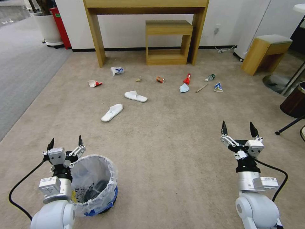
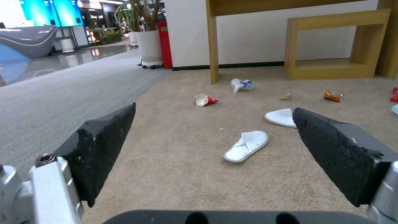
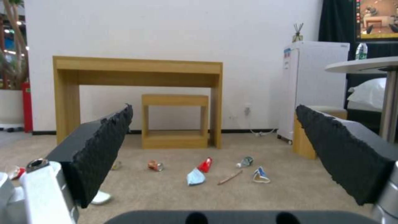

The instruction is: Pick up the trash bin and place the garbage on the floor into it.

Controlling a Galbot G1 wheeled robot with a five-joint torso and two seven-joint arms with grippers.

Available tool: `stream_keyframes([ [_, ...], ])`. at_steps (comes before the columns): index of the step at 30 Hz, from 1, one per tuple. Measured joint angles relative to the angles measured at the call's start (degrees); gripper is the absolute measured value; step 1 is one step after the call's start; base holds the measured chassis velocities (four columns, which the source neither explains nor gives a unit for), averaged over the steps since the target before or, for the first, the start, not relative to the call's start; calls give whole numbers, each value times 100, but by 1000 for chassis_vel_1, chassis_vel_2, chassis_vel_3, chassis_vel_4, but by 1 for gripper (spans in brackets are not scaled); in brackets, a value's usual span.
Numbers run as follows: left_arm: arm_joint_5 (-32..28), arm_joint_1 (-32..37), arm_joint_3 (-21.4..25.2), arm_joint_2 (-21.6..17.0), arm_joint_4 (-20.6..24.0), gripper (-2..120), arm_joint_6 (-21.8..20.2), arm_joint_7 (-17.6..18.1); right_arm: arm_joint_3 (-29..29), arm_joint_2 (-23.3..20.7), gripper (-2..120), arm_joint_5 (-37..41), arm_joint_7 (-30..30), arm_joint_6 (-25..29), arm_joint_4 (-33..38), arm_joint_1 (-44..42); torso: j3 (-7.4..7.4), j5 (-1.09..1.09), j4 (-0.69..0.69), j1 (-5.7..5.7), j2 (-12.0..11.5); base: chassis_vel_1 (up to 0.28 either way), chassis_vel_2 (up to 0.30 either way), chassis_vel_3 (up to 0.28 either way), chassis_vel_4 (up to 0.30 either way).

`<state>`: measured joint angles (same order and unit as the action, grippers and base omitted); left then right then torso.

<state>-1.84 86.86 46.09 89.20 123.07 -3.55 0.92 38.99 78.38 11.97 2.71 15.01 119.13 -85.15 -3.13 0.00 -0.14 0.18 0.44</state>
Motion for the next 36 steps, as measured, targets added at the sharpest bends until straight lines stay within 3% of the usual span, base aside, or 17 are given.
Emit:
stream_keyframes([
  [36, -32, 25, 20, -55, -37, 100, 65, -4, 31, 162, 100, -355, -18, 101, -45, -22, 0, 0, 0, 0, 0, 7, 9, -8, -9],
])
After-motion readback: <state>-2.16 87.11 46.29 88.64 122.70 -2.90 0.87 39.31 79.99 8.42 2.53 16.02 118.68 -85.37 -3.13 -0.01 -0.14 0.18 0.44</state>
